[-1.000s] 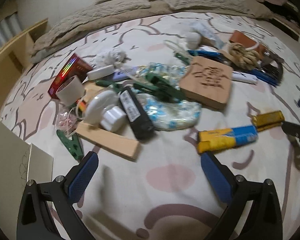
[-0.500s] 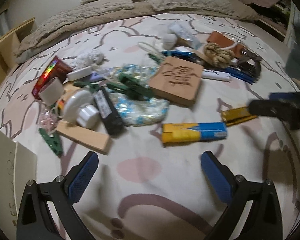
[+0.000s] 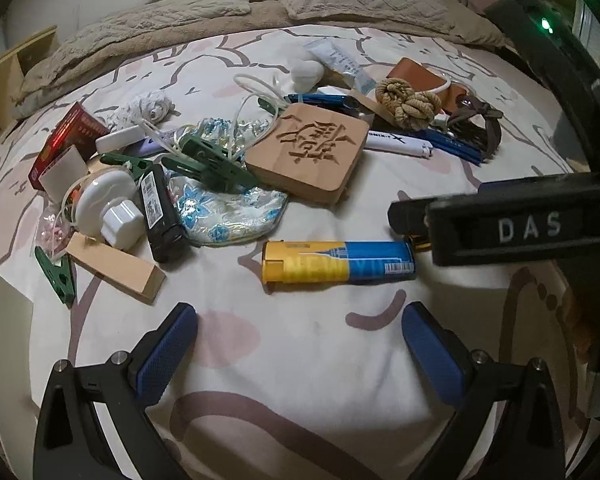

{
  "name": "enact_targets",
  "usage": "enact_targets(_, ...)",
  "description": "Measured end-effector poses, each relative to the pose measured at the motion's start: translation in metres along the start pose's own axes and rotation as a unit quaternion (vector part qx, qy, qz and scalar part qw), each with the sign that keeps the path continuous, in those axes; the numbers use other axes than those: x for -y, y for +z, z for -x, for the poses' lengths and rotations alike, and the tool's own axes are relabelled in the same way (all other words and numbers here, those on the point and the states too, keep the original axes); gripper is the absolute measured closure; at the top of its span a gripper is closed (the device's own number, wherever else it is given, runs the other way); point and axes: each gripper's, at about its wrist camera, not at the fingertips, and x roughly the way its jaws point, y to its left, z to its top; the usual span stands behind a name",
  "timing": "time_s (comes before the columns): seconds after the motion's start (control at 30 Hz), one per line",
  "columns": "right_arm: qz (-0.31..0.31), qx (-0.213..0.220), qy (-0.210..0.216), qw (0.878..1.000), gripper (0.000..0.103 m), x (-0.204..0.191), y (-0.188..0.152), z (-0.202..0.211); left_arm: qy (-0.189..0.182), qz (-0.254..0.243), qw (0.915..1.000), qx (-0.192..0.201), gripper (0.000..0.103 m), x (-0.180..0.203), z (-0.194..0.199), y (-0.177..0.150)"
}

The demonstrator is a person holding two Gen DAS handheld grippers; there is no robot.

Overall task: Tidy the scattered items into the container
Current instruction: 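Close the left gripper on the blue-yellow lighter while the right gripper closes on the gold lighter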

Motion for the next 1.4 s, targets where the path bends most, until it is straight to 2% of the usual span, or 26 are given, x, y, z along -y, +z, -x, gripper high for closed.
enact_targets(0.23, 0.006, -0.002, -0.017, 1.000, 0.000, 0.010, -0.005, 0.002, -0.006, 0.003, 0.9999, 0.009, 0.000, 0.002, 0.000, -0.001)
enact_targets(0.43, -0.009, 0.000, -0.031, 0.999, 0.000, 0.037, -0.009, 0.007, -0.007, -0.013, 0.9998, 0.016, 0.000, 0.010, -0.004, 0.002)
enact_targets(0.6, -0.009, 0.007, -0.039, 0.999, 0.000, 0.055, -0.015, 0.010, -0.012, -0.003, 0.9998, 0.014, 0.000, 0.011, -0.008, 0.008)
enact_targets(0.9, 0.087, 0.048, -0.015, 0.995, 0.000, 0.058, -0.038, 0.018, -0.006, 0.003, 0.9999, 0.016, 0.000, 0.014, -0.015, 0.016)
enact_targets(1.17, 0.093, 0.069, -0.020, 0.993, 0.000, 0.055, -0.046, 0.016, -0.006, 0.006, 0.9998, 0.018, 0.000, 0.013, -0.018, 0.020)
enact_targets(1.33, 0.091, 0.068, -0.030, 0.993, 0.000, 0.052, -0.043, 0.015, -0.004, 0.009, 0.9996, 0.026, 0.019, 0.010, -0.015, 0.021)
enact_targets(1.4, 0.093, 0.073, -0.042, 0.992, 0.000, 0.048, -0.043, 0.016, -0.005, 0.002, 0.9995, 0.030, 0.022, 0.013, -0.014, 0.021)
